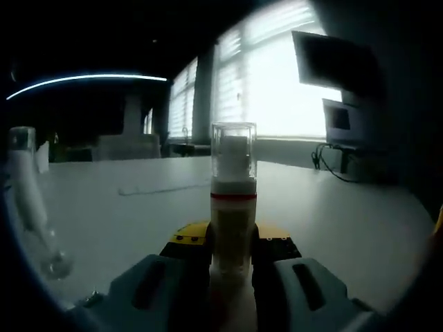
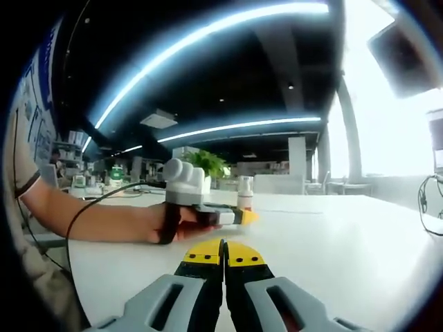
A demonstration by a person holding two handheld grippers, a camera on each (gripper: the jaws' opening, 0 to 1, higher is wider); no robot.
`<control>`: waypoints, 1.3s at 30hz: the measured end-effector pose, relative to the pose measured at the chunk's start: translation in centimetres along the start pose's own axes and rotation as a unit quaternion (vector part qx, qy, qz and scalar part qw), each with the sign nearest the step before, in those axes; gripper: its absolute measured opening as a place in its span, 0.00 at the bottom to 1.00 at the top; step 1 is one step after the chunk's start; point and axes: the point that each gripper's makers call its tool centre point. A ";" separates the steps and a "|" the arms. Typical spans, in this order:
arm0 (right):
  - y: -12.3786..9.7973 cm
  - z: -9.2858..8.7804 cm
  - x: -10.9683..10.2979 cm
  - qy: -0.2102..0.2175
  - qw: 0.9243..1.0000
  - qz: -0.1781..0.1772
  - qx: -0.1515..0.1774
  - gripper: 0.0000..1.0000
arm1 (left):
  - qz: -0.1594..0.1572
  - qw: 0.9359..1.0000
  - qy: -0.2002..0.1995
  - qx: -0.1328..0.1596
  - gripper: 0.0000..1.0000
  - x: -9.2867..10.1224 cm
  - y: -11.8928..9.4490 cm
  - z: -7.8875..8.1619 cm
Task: Clamp pump bottle remove cover press pump head put on cover
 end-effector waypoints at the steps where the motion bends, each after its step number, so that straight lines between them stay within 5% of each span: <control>1: 0.0 0.0 0.0 0.001 1.000 0.000 0.000 0.00 | -0.001 1.000 -0.002 0.000 0.13 0.0 0.0 0.0; 39: 0.1 -0.2 0.2 -0.006 1.000 -0.002 -0.004 0.00 | -0.001 1.000 0.003 -0.003 0.19 -0.5 0.0 0.1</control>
Point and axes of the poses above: the point that each gripper's makers call its tool centre point, and the gripper's own axes: y roughly forward along the fingers, x roughly to its right, z roughly out of its top, and after that the axes turned 1 degree about x, right-handed
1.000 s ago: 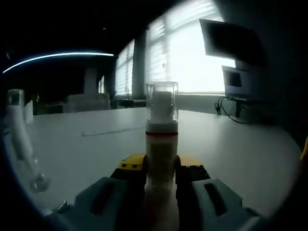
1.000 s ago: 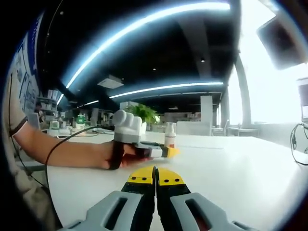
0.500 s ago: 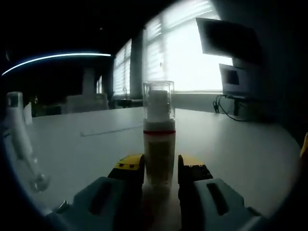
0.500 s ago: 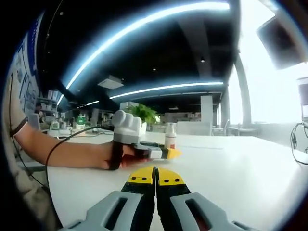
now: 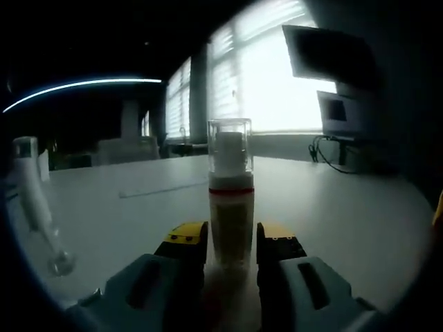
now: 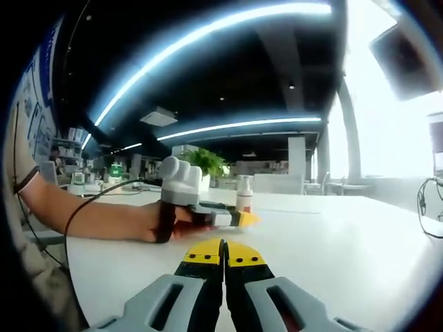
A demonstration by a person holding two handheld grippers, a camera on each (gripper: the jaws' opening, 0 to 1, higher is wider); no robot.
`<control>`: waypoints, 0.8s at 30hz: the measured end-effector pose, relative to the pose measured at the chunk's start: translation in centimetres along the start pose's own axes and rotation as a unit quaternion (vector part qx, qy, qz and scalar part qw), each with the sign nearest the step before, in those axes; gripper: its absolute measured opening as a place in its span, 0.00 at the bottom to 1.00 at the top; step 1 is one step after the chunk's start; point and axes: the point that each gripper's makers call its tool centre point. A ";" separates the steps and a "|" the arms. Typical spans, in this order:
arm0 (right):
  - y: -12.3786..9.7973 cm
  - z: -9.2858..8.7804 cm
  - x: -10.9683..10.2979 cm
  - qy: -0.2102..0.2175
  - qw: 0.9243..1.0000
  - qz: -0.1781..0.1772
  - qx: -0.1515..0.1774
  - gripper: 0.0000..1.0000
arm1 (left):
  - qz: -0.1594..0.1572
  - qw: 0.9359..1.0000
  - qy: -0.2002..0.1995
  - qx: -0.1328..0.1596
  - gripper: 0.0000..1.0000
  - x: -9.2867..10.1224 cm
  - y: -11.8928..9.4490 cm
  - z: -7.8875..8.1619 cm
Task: Clamp pump bottle remove cover press pump head put on cover
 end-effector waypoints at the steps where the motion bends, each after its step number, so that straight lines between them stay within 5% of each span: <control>1: 0.0 0.0 0.0 0.000 1.000 0.000 0.000 0.00 | 0.003 1.000 -0.002 0.002 0.19 -0.1 -0.1 0.0; 24: 0.0 0.0 -0.1 -0.008 1.000 0.002 0.000 0.00 | 0.002 1.000 -0.002 0.011 0.22 0.4 -1.4 1.3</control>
Point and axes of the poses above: the point that each gripper's makers call its tool centre point, and the gripper's own axes: y roughly forward along the fingers, x roughly to its right, z roughly out of its top, and after that the axes turned 1 degree about x, right-handed
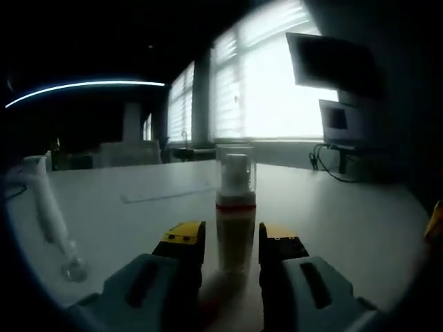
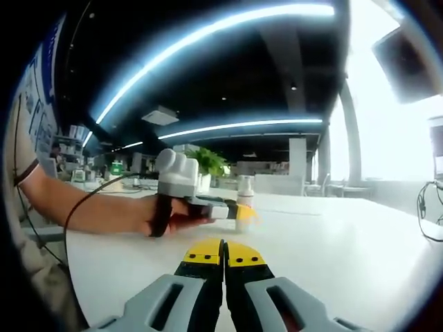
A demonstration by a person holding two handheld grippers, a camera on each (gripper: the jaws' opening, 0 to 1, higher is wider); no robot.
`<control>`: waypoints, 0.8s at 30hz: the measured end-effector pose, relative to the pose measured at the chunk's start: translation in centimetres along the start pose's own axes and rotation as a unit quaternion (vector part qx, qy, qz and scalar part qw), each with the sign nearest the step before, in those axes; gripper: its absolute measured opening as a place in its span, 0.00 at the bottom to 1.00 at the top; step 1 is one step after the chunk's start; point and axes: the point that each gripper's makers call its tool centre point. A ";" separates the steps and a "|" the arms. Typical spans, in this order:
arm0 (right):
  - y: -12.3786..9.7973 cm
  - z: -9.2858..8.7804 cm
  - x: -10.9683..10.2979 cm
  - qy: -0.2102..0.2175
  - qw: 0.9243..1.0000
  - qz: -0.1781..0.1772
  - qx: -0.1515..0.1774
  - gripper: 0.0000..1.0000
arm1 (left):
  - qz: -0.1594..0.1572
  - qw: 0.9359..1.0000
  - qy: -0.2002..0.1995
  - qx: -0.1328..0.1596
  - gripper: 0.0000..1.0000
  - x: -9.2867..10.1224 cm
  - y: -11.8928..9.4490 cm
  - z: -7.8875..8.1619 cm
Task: Clamp pump bottle remove cover press pump head put on cover
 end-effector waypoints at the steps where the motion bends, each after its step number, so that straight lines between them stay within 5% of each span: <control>1: 0.0 0.0 0.0 0.000 1.000 0.000 0.000 0.00 | 0.000 1.000 0.000 -0.001 0.22 0.0 0.0 0.1; 24: 0.1 -0.2 0.1 -0.012 1.000 -0.005 -0.006 0.00 | -0.024 1.000 0.010 0.015 0.23 0.7 -4.2 2.9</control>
Point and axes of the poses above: the point that each gripper's makers call its tool centre point, and the gripper's own axes: y roughly forward along the fingers, x roughly to its right, z roughly out of its top, and after that the axes turned 1 degree about x, right-handed
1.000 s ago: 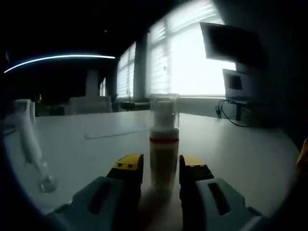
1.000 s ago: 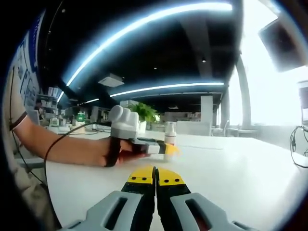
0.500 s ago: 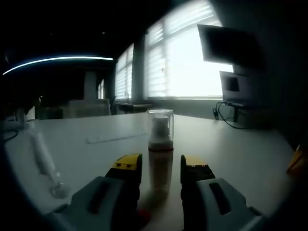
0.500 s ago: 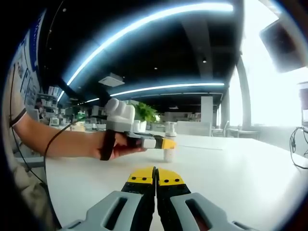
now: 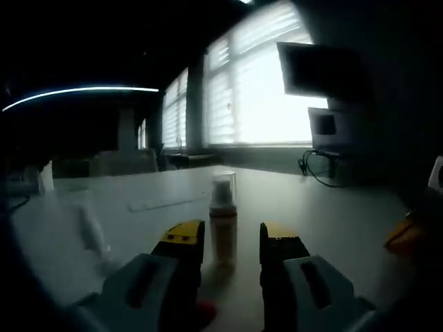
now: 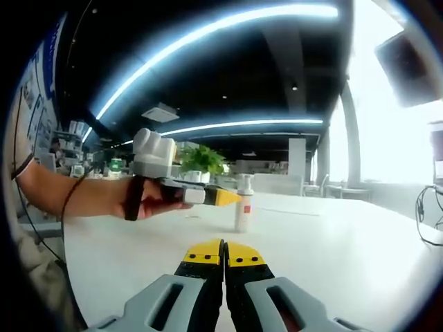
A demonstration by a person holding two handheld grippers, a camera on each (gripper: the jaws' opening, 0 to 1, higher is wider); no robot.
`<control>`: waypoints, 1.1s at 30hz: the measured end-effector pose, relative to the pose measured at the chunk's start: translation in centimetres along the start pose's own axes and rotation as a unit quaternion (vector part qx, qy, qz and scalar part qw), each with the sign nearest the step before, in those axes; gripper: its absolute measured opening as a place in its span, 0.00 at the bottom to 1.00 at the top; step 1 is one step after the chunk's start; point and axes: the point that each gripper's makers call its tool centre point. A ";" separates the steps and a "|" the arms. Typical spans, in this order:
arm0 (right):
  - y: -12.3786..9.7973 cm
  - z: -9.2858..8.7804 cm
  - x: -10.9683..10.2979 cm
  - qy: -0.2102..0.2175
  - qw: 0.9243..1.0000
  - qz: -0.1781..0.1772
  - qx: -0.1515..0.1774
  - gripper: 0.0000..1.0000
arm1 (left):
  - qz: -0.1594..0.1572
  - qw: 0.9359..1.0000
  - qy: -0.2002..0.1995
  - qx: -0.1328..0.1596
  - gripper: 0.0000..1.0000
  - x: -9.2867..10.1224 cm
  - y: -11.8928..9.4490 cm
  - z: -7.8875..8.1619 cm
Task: Clamp pump bottle remove cover press pump head put on cover
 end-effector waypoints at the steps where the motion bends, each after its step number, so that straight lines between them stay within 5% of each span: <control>1: 0.0 0.0 0.0 0.000 1.000 0.000 0.000 0.00 | -0.001 1.000 0.002 0.001 0.22 0.2 -0.3 0.1; 16: 0.0 0.0 -0.1 0.005 1.000 0.001 0.001 0.00 | -0.007 0.999 0.023 0.042 0.17 2.6 -5.2 3.8; 33: 0.0 -0.1 -0.1 0.010 1.000 -0.001 -0.004 0.00 | 0.015 0.996 0.061 0.065 0.09 -1.0 -10.7 5.5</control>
Point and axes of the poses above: the point that each gripper's makers call its tool centre point, and the gripper's own axes: y roughly forward along the fingers, x roughly to its right, z roughly out of its top, and after that the axes turned 1 degree about x, right-handed
